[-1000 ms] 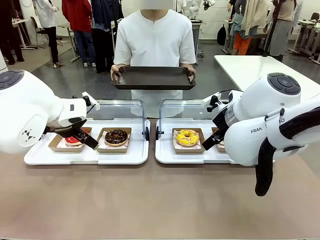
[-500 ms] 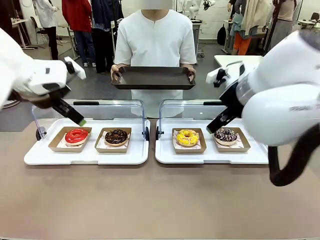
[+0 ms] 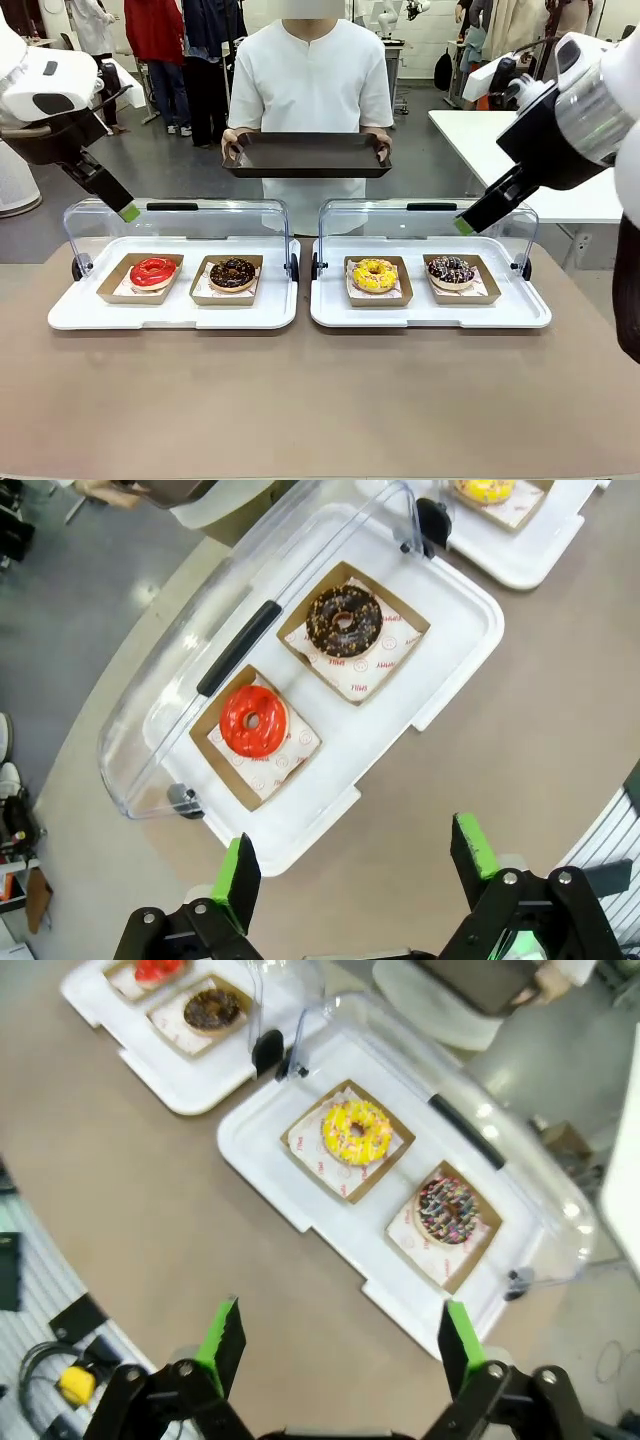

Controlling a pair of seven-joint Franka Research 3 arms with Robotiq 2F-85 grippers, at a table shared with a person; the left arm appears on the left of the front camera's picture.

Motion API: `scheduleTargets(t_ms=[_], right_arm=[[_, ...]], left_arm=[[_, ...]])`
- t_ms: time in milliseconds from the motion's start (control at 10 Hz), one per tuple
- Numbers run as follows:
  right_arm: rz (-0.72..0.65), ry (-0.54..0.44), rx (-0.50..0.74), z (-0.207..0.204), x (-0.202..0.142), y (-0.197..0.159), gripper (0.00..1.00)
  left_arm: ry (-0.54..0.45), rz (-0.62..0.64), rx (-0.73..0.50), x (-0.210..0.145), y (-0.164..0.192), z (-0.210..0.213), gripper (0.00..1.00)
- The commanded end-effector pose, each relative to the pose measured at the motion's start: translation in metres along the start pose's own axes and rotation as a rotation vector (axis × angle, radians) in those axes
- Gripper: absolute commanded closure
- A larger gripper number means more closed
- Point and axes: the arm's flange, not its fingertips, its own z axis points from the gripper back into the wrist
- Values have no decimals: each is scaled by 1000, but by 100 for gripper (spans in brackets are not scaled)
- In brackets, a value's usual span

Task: Provide the desired donut to the person.
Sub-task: Pick up and lift the Paper togo box containing the Donut pointed at by the person.

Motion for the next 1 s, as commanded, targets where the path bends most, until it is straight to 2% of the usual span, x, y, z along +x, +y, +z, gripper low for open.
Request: scheduleTargets(t_ms=[0, 100, 600, 700, 800, 900], right_arm=[[27, 28, -50, -5, 8, -2, 0], [0, 0, 0, 0, 0, 0, 0], [6, -1, -8, 4, 3, 0, 0], [19, -61, 178, 1, -3, -13, 0], [33, -140, 284, 0, -14, -33, 0], [-17, -201, 397, -2, -27, -58, 0]], left_arm=[[42, -25, 35, -4, 6, -9, 0], [0, 0, 0, 0, 0, 0, 0], [0, 0, 0, 0, 0, 0, 0], [12, -4, 8, -1, 2, -2, 0], [-71, 46, -83, -7, 23, 0, 0], [-126, 79, -208, -16, 46, 0, 0]])
